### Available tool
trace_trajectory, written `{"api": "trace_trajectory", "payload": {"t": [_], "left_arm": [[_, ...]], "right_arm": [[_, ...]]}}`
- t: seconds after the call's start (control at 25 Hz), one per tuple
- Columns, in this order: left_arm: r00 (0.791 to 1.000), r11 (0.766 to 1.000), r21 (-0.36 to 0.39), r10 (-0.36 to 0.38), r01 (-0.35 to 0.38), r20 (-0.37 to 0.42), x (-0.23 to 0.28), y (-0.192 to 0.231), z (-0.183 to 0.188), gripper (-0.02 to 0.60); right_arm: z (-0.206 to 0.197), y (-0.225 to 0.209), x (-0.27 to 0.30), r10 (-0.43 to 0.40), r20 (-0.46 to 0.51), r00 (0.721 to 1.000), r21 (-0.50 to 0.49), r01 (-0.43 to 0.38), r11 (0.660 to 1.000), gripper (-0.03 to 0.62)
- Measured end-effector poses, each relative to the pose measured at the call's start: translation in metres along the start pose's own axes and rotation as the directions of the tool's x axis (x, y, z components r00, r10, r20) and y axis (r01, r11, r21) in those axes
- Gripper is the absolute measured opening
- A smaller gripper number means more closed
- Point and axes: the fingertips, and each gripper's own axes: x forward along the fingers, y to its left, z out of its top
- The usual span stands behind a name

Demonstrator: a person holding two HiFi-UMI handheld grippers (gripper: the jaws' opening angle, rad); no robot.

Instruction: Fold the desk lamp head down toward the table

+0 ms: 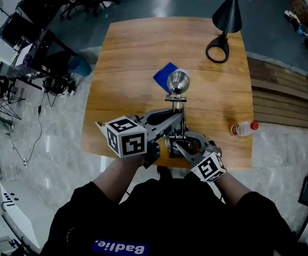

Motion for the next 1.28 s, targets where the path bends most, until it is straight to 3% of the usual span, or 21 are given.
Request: {"api": "trace_trajectory", "payload": {"t": [0.2, 0.48, 0.56, 0.72, 1.04, 1.28], "left_arm": [[1.000, 0.998, -0.053, 0.026, -0.026, -0.012, 0.007, 0.014, -0.001, 0.052], [0.997, 0.982, -0.183, 0.039, -0.051, -0.067, 0.025, 0.047, -0.012, 0.057], [0.995, 0.962, -0.267, 0.035, -0.059, -0.096, 0.033, 0.060, -0.023, 0.066], [0.993, 0.897, -0.438, 0.002, -0.053, -0.115, 0.047, 0.080, -0.041, 0.075], [0.968, 0.834, -0.533, 0.006, -0.143, -0.251, 0.058, 0.107, -0.074, 0.110], [0.963, 0.771, -0.616, -0.017, -0.159, -0.269, 0.061, 0.117, -0.087, 0.138]], "right_arm": [[-0.001, 0.001, 0.000, -0.013, -0.001, 1.000, -0.005, 0.013, 1.000, 0.112], [0.000, 0.004, -0.002, -0.013, 0.003, 1.000, -0.015, 0.013, 1.000, 0.112], [-0.001, 0.006, -0.003, -0.016, 0.004, 1.000, -0.020, 0.016, 1.000, 0.112], [-0.004, 0.006, -0.003, -0.018, -0.007, 1.000, -0.025, 0.018, 1.000, 0.112], [0.000, 0.003, -0.003, -0.003, -0.018, 1.000, -0.029, 0.003, 1.000, 0.114], [0.002, 0.000, -0.003, 0.005, -0.023, 1.000, -0.019, -0.005, 1.000, 0.114]]}}
